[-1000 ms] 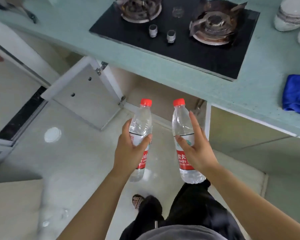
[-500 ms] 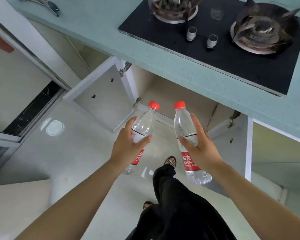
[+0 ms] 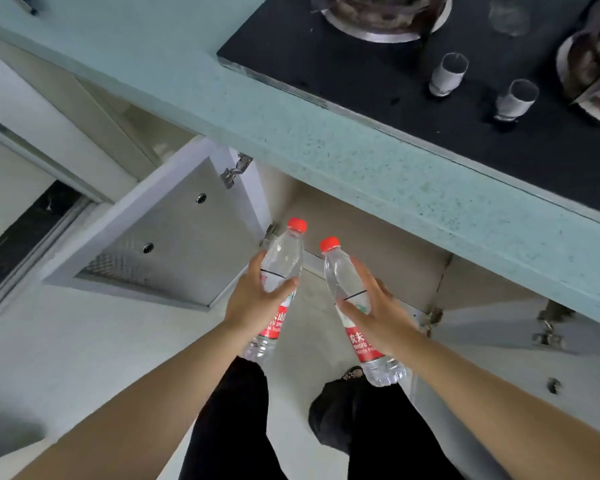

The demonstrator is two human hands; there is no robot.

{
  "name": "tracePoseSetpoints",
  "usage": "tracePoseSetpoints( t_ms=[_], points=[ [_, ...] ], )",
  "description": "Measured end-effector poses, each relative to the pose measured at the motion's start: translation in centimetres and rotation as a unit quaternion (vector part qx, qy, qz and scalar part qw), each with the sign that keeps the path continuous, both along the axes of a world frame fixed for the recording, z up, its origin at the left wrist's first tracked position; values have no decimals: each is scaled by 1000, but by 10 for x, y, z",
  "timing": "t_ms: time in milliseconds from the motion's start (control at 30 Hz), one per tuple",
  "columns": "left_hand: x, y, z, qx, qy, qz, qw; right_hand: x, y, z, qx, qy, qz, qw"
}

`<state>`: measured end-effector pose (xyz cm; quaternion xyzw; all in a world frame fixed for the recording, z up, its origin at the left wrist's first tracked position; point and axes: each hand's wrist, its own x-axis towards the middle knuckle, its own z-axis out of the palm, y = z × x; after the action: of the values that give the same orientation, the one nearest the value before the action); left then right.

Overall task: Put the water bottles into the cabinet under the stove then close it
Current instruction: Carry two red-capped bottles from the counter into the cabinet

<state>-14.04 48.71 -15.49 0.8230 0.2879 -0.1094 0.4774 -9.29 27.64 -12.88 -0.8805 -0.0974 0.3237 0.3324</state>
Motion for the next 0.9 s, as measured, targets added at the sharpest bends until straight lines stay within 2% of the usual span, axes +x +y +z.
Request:
tracePoseSetpoints(
  t_ms=[167,300,400,533,633,700,767,900],
  points=[
    [62,23,-125,-42,-47,23,998,48,31,-138,10,-28,-41,999],
    [114,38,-254,-63,-42,26,997,97,40,-268,-19,-58,-41,997],
    [151,45,-335,-23,-47,2,999,133,41,-362,-36,-68,-31,997],
    [192,55,-422,42,-51,-92,994,177,36,-465,-73,-80,0,994],
    [209,59,-468,73,-41,-121,989,199,40,-515,-93,-119,26,988],
    [214,62,-488,73,-39,-131,988,208,46,-539,-82,-139,7,987],
    [216,65,-502,43,-56,-121,990,209,51,-559,-88,-156,-14,984],
    [227,67,-509,-22,-116,-87,989,199,55,-581,-150,-243,-47,957]
  ],
)
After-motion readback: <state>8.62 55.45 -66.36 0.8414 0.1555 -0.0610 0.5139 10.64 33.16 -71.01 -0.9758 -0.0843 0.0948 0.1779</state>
